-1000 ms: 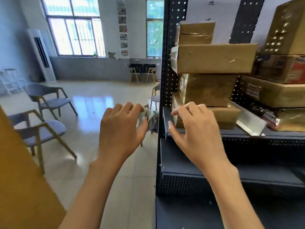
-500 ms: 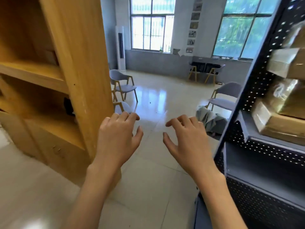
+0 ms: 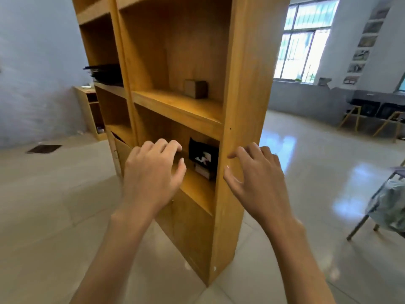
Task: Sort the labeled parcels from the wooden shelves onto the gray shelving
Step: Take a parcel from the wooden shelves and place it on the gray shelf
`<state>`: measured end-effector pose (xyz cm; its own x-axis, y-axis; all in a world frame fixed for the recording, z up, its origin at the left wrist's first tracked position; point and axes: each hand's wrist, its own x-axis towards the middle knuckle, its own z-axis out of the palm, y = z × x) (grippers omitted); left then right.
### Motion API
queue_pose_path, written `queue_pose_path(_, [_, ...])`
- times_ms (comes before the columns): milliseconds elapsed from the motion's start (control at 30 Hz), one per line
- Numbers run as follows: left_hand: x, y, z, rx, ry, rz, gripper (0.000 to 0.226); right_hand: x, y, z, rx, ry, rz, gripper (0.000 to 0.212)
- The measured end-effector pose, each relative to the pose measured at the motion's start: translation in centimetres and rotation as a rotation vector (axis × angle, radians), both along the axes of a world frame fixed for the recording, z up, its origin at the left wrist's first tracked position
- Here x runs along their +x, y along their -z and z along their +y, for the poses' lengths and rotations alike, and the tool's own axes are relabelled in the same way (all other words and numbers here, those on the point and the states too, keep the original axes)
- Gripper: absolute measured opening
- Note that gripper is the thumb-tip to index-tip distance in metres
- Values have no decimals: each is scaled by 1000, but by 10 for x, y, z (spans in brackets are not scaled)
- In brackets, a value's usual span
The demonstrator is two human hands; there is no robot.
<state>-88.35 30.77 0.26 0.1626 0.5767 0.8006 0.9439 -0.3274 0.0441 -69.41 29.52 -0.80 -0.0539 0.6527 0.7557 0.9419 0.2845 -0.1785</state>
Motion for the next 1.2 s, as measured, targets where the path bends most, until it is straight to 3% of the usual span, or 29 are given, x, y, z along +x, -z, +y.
queue_pose_path(367, [-114, 9, 126, 0, -79, -2, 15, -122, 3, 144, 84, -97, -51, 19])
queue_pose_path(667, [-131, -7, 282, 24, -6, 15, 27, -151, -14, 298, -48, -48, -61, 21])
queue_pose_path(867, [-140, -27, 386, 81, 17, 30, 26, -154, -36, 393, -56, 4, -39, 28])
queue_pose_path(1200, [-139, -24, 533, 4, 159, 29, 21, -163, -43, 506, -86, 158, -114, 23])
